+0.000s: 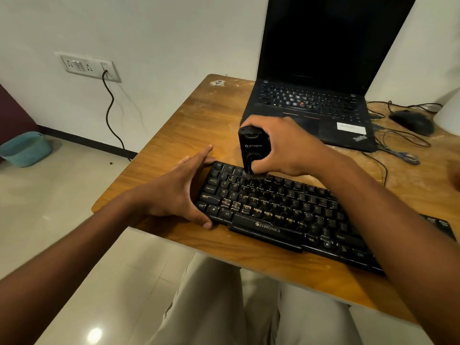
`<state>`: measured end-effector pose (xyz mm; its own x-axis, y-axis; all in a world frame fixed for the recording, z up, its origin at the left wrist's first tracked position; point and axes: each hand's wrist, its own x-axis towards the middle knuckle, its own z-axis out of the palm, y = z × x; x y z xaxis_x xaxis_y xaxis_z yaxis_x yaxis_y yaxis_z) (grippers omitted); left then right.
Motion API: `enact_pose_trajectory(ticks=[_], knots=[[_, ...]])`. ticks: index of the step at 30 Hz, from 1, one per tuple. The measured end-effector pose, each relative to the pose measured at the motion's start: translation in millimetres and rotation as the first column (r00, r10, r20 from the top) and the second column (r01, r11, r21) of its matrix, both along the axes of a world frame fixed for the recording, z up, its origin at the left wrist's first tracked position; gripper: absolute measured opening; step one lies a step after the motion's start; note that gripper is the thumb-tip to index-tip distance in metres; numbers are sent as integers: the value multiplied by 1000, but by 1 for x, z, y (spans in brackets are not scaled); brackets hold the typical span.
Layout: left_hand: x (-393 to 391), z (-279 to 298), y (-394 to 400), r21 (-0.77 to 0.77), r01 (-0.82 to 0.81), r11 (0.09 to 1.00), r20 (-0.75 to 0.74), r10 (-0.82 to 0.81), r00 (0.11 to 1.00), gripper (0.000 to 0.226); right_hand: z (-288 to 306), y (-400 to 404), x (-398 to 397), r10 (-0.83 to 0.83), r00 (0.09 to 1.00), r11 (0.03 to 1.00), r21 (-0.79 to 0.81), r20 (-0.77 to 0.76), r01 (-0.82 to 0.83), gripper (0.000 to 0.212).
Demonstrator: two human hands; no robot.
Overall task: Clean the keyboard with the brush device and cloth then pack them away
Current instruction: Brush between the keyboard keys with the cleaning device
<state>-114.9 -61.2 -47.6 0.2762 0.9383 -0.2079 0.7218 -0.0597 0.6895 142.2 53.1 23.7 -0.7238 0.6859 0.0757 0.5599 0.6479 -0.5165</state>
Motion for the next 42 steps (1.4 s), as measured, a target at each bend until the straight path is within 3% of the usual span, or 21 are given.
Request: enact_pose_trajectory(ticks=[2, 7, 10, 16, 23, 26, 30, 33, 38, 40, 42], knots=[[0, 0, 0, 3, 1, 1000, 2, -1, 1000, 162, 6, 2, -1, -24, 1000, 999, 27, -17, 24, 66], [0, 1, 0, -6, -3, 1000, 16, 4, 1000, 162, -8, -12, -29, -49, 937, 999, -11, -346, 48, 63], [0, 0, 1, -1, -4, 1000, 15, 4, 1000, 162, -21, -16, -33, -35, 955, 999, -3, -293, 36, 65], [-1, -1, 1, -5, -2, 1000, 12, 2, 1000, 161, 1, 2, -5, -8, 1000, 1000, 18, 13, 7, 65], [-1, -1, 1, -10, -5, 1000, 18, 5, 1000, 161, -14, -15, -26, -98, 924, 995, -8, -369, 102, 58], [-1, -2, 1, -5, -5, 1000, 21, 5, 1000, 161, -24, -19, -26, -87, 945, 996, -36, -316, 80, 61], [-1, -2, 1, 0, -6, 1000, 12, 6, 1000, 161, -11, -11, -2, -61, 992, 997, -60, -108, 54, 68], [-2, -3, 2, 5, -3, 1000, 14, 3, 1000, 161, 2, -9, 4, -57, 998, 998, 11, -3, 57, 68], [-1, -3, 1, 8, -14, 1000, 29, 14, 999, 160, -6, -28, -24, -66, 927, 997, 19, -370, 78, 60], [-1, -4, 1, 20, -14, 1000, 40, 13, 999, 159, -15, -32, -33, -50, 918, 999, -8, -393, 51, 58], [-1, -4, 1, 11, -14, 1000, 43, 13, 999, 159, -18, -30, -32, -45, 948, 999, 0, -315, 48, 60]])
